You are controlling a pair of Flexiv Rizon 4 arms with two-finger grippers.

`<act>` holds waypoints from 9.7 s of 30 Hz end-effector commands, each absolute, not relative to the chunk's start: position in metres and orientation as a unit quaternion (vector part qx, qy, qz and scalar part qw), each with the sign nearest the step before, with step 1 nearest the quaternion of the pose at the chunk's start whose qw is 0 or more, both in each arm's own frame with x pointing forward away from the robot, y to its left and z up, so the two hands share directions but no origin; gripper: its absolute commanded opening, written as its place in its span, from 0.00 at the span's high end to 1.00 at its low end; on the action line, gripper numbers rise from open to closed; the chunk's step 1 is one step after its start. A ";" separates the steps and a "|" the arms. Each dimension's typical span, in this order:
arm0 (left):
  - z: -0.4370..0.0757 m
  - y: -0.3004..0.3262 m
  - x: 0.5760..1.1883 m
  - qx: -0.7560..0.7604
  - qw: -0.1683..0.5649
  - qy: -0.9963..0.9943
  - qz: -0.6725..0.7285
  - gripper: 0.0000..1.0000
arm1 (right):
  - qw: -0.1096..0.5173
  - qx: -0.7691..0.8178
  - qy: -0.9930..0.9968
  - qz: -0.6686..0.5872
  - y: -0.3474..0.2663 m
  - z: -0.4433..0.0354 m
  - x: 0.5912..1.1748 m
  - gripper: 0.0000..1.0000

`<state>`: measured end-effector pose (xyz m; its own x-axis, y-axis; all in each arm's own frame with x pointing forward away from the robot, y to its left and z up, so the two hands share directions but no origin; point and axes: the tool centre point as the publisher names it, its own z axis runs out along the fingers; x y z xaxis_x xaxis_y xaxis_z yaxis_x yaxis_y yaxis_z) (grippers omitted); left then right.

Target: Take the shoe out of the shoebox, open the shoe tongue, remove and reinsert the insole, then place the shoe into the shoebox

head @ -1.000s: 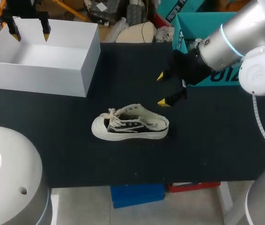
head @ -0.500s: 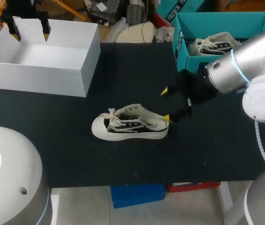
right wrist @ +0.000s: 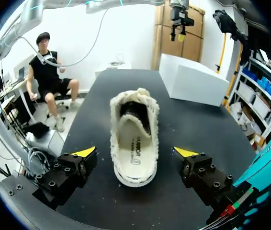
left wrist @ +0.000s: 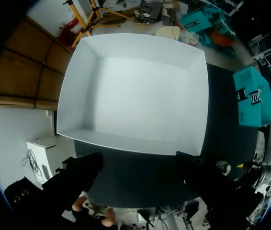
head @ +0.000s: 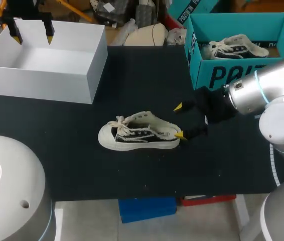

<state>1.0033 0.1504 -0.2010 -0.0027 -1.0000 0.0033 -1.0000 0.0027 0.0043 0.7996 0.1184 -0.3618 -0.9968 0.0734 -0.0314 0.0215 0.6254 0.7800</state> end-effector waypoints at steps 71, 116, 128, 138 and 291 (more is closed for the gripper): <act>-0.195 0.145 1.004 0.715 0.002 -0.699 0.001 0.00 | 0.010 0.054 0.870 0.490 0.145 -0.435 0.808 1.00; -0.198 -0.049 0.842 0.663 -0.006 -0.748 0.011 0.00 | 0.010 0.054 0.870 0.490 0.145 -0.435 0.808 1.00; -0.210 -0.072 0.821 0.694 -0.071 -0.716 -0.008 0.00 | 0.010 0.054 0.870 0.490 0.145 -0.435 0.808 1.00; -0.241 -0.121 0.799 0.697 -0.072 -0.709 -0.080 0.00 | 0.010 0.054 0.870 0.490 0.145 -0.435 0.808 1.00; -0.270 -0.036 0.781 0.482 0.103 -0.869 0.047 0.80 | 0.010 0.054 0.870 0.490 0.145 -0.435 0.808 1.00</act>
<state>0.7932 -0.0551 -0.3044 -0.1219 -0.9667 -0.2250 -0.9879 0.0964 0.1211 0.8073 0.1441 -0.4334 -0.9942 0.1021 0.0347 0.0827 0.5148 0.8533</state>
